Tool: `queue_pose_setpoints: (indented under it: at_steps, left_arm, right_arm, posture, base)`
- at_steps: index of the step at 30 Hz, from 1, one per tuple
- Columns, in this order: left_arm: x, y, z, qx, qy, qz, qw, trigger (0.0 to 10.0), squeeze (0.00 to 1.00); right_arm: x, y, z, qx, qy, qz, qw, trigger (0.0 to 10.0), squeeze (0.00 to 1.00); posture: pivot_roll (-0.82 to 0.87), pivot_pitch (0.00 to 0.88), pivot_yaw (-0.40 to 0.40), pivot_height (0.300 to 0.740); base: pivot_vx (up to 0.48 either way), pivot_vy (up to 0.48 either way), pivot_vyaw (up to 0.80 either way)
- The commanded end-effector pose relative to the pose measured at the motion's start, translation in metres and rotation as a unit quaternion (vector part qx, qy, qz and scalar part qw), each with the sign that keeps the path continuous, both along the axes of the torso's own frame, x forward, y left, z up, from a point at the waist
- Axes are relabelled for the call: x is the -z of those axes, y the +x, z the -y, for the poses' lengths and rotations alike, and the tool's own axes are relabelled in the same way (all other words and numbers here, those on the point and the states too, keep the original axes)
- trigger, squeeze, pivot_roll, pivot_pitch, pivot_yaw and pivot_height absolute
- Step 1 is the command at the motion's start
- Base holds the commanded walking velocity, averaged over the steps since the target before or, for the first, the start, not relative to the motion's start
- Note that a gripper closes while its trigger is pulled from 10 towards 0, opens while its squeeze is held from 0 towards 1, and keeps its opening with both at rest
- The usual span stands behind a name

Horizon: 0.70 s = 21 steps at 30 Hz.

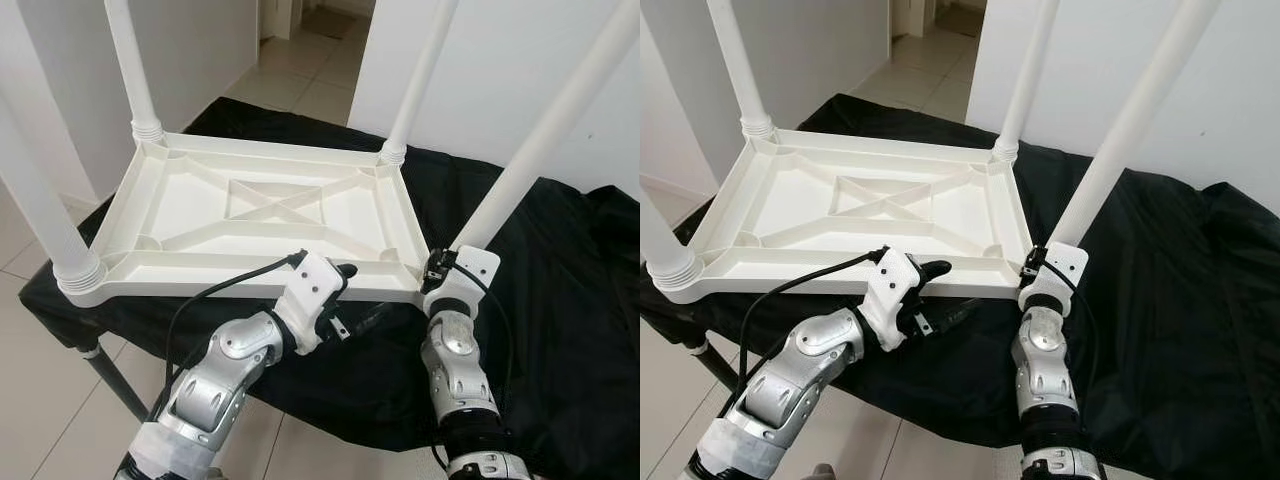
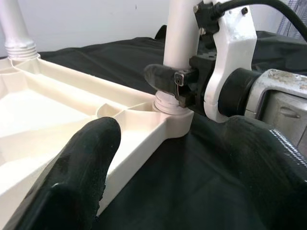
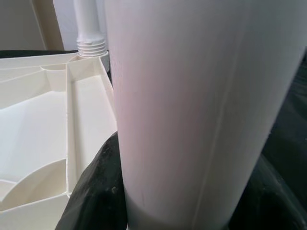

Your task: Building children table

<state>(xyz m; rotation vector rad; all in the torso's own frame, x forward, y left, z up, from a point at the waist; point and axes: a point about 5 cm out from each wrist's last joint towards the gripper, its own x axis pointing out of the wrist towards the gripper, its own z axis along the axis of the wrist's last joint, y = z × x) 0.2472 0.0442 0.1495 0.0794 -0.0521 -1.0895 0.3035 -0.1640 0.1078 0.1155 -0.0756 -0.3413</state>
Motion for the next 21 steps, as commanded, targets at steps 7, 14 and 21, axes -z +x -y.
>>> queue_pose_setpoints:
  at_steps: [7,14,21]
  left_arm:
    - [0.001,-0.005,0.001,-0.006,0.005,-0.006,1.0,10.0,0.0]
    - [0.001,-0.007,0.001,-0.007,0.003,-0.009,1.0,10.0,0.0]
    - [0.001,-0.008,0.001,-0.01,0.008,-0.008,1.0,10.0,0.0]
  right_arm:
    - [0.007,-0.011,-0.002,-0.037,0.005,0.002,0.999,10.0,1.0]
    - [-0.001,-0.012,0.011,-0.08,-0.002,0.033,0.996,10.0,1.0]
    - [-0.005,-0.013,0.032,-0.165,-0.032,0.047,0.985,10.0,0.95]
  posture:
    - [0.05,0.0,-0.14,0.74]
    - [0.04,0.0,-0.149,0.74]
    - [0.04,0.0,-0.155,0.74]
  base:
    - [0.0,0.0,0.0]
    - [0.0,0.0,0.0]
    - [0.0,0.0,0.0]
